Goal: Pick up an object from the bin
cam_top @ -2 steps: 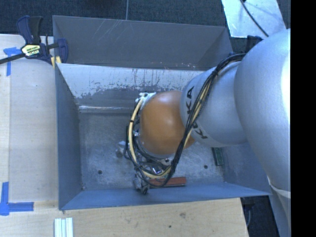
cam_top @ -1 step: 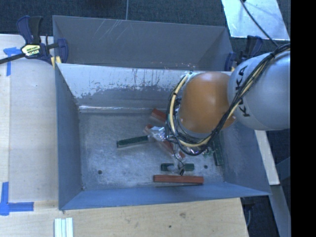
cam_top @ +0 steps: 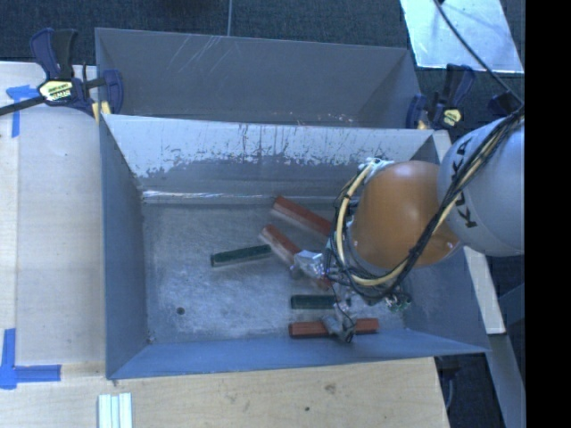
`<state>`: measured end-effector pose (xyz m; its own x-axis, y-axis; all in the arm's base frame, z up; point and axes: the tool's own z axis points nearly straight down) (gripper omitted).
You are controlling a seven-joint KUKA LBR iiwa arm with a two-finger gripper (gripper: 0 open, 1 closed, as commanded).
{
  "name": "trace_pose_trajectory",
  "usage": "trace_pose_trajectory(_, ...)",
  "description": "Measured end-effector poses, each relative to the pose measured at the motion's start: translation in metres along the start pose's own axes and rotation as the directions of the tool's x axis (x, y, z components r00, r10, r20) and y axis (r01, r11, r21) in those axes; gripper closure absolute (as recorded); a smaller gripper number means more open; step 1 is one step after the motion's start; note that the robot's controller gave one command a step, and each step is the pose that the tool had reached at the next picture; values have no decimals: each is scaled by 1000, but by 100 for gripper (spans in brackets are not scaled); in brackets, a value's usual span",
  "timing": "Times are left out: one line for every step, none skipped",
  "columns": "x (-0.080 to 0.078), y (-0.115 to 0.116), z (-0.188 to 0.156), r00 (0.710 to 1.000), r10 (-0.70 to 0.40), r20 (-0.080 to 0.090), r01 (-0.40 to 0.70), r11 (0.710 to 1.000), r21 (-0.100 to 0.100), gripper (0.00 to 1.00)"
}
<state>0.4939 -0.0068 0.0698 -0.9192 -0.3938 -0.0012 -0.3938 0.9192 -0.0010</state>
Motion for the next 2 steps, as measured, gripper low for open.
trace_pose_trajectory(-54, -34, -91, 999, -49, 13, 49, 999, 6, 0)
trace_pose_trajectory(-117, 36, -2, 992, 124, 0, -124, 992, -4, 0)
